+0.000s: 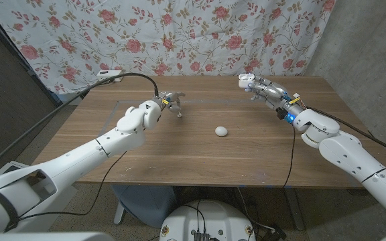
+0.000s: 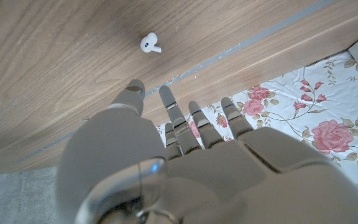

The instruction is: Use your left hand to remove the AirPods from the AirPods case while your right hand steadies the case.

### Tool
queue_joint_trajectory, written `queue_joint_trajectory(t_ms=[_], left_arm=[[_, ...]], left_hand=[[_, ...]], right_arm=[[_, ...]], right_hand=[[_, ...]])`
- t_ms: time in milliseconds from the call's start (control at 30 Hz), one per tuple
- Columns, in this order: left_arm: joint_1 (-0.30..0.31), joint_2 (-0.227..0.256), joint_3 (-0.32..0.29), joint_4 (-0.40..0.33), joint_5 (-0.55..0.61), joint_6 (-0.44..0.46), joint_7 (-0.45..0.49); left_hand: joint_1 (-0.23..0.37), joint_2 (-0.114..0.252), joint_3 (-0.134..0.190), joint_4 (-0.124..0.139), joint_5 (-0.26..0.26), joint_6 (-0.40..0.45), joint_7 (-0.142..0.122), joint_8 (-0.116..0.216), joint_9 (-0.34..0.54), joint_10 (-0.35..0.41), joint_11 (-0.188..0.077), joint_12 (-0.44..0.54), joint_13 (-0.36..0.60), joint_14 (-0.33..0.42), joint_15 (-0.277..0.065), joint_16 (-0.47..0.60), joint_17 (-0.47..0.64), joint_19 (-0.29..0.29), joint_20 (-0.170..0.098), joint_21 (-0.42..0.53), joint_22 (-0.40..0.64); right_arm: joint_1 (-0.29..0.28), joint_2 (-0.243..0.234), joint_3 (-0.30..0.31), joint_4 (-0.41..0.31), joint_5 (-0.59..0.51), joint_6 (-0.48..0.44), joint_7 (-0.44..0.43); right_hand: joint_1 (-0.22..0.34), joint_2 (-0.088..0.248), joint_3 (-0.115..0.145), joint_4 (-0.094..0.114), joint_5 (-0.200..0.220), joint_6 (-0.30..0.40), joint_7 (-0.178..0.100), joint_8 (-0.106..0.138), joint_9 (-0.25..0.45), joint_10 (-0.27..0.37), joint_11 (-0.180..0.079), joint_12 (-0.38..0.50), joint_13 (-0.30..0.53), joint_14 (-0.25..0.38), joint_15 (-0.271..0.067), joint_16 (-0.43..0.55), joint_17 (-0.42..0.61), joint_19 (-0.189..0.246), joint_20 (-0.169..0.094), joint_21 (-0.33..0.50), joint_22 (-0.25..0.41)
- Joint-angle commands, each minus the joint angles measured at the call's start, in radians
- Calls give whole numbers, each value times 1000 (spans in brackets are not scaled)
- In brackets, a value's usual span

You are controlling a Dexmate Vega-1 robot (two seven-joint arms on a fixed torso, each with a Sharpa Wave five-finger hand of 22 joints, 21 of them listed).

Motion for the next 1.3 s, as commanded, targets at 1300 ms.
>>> queue_joint_trajectory(t_ms=[1300], left_arm=[[-5,-48,-140,-151,-100,-216,183]], left_hand=[[-22,12,25,-12,-2,9,-1,13,3,58,-3,-45,-52,27,2,7,-39,13,-3,6,1]], right_arm=[[33,30,-48,43,-143,-5,-135]], right_hand=[[4,6,-1,-4,10,8,7,-2,3,40,-15,208,102,38,-120,-3,2,-153,-82,16,0]])
